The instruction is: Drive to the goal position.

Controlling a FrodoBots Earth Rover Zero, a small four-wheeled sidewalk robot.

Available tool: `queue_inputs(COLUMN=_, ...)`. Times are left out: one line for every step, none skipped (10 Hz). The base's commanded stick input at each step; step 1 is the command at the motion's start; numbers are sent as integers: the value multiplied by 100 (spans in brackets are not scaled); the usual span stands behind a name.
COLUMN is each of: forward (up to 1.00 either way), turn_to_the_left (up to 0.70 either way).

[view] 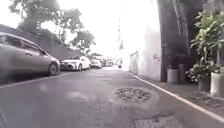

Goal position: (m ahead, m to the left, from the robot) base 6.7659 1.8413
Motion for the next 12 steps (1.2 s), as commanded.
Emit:
queue_inputs(forward=70, turn_to_the_left=0)
queue_inputs(forward=70, turn_to_the_left=0)
queue_inputs(forward=70, turn_to_the_left=0)
queue_inputs(forward=70, turn_to_the_left=0)
queue_inputs(forward=70, turn_to_the_left=0)
queue_inputs(forward=70, turn_to_the_left=0)
queue_inputs(forward=70, turn_to_the_left=0)
queue_inputs(forward=70, turn_to_the_left=0)
queue_inputs(forward=70, turn_to_the_left=0)
queue_inputs(forward=70, turn_to_the_left=0)
queue_inputs(forward=70, turn_to_the_left=0)
queue_inputs(forward=70, turn_to_the_left=0)
